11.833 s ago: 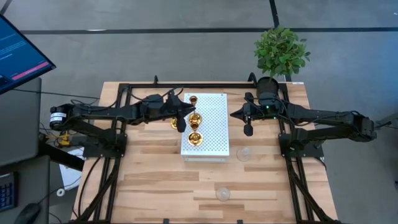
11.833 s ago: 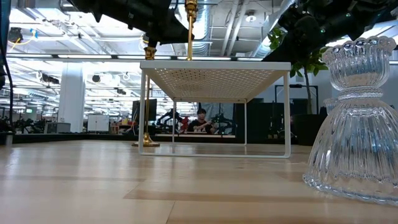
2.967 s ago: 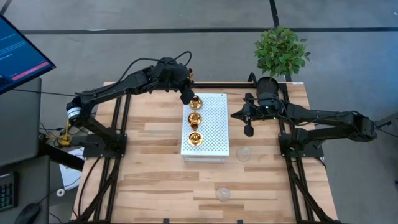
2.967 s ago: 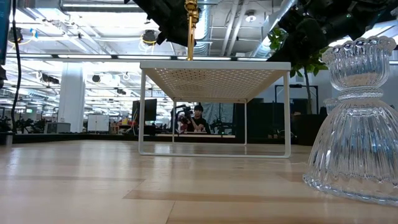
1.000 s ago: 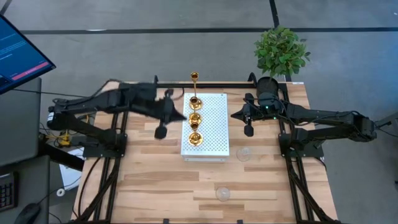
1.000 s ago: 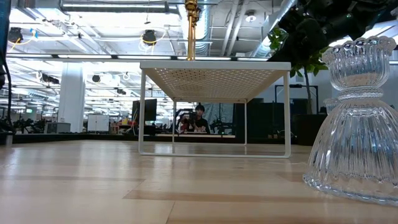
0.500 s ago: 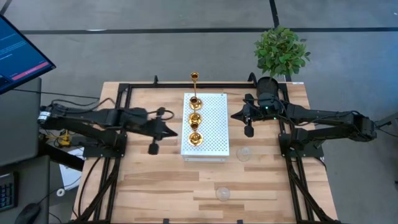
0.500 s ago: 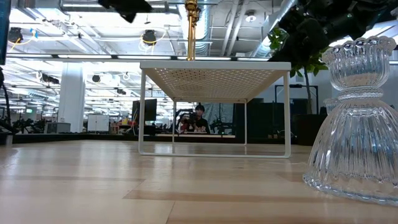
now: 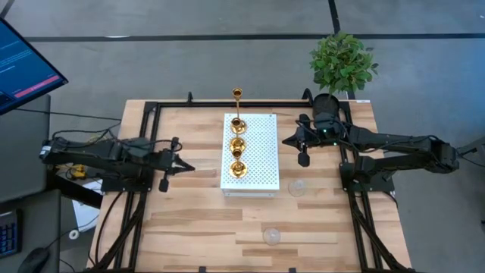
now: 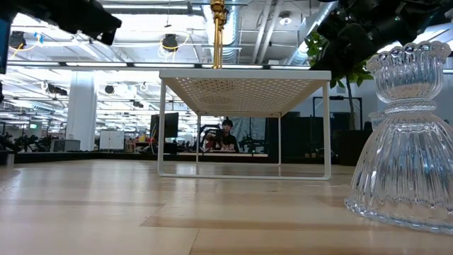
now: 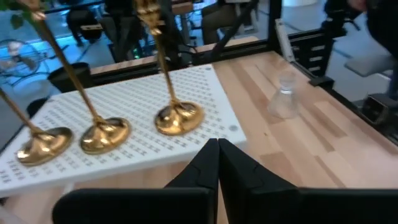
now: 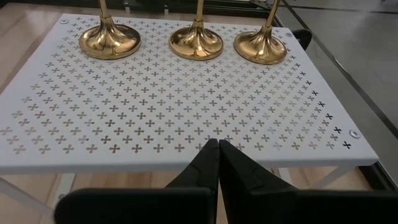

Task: Pick & Place candle stick holders
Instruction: Put the top transparent candle holder on the shelf

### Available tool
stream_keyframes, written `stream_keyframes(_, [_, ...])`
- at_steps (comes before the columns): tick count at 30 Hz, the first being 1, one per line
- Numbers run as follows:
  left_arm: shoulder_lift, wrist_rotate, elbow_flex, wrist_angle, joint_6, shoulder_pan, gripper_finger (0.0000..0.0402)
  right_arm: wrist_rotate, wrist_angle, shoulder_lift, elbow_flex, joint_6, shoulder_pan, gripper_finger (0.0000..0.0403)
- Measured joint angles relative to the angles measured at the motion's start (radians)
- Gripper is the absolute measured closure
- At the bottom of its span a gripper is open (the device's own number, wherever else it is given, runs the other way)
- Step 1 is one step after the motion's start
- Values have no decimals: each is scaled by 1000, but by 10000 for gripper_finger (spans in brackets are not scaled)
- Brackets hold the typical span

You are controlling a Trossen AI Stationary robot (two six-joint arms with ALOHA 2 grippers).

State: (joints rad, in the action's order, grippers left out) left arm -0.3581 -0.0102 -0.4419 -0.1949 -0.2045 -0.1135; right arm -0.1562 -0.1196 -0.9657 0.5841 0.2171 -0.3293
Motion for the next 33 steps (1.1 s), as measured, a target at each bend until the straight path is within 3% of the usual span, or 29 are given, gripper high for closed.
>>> stream_keyframes(14, [-60,-20,33,16,7,1,394,0,0,-2,0,-2,1,403])
stream_keyframes(18, [-99,-20,33,32,7,1,394,0,-22,-2,1,-175,4,403])
stream_keyframes(22, [-145,-20,33,37,7,2,394,24,-291,12,58,-277,42,403])
stream_keyframes(25, [-173,-20,33,44,7,2,394,142,-451,12,98,-344,111,403])
stream_keyframes(28, [-190,0,33,51,7,2,394,204,-546,12,136,-403,187,403])
stream_keyframes(33, [-201,7,33,65,7,2,394,209,-615,12,152,-470,301,403])
